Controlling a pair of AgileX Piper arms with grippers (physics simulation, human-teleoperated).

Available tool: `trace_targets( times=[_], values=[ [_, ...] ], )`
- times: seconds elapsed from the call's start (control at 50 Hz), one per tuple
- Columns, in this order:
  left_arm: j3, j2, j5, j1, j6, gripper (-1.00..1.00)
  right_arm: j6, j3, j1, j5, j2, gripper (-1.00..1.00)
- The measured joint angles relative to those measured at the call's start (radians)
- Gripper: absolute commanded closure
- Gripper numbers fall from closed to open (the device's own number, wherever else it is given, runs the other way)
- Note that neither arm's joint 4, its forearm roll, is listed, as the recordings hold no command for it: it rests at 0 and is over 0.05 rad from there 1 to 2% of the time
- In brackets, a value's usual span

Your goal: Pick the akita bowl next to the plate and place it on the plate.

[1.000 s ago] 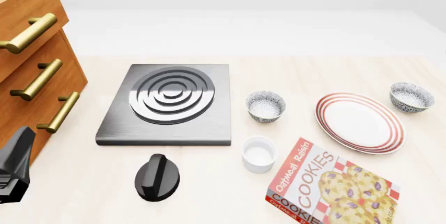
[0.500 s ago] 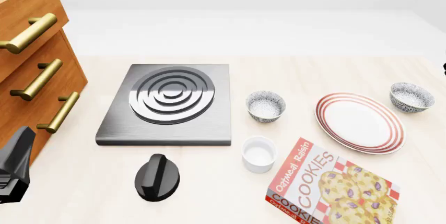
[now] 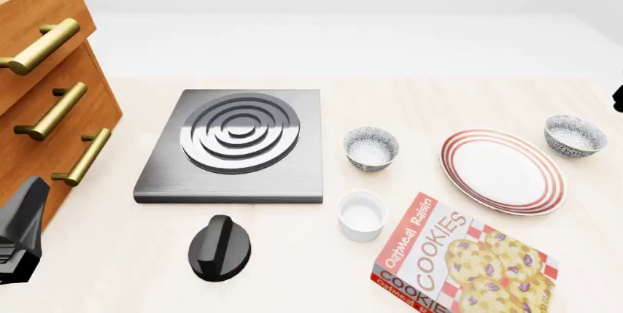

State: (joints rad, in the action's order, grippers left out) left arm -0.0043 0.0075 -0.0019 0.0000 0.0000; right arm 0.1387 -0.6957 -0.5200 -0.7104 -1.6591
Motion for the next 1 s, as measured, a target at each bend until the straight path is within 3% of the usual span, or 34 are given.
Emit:
trace_targets(
  times=[1.0],
  values=[
    [0.0, 0.0, 0.0, 0.0, 0.0, -1.0, 0.058, -0.054, -0.011, 0.017, -0.093, -1.0]
  ],
)
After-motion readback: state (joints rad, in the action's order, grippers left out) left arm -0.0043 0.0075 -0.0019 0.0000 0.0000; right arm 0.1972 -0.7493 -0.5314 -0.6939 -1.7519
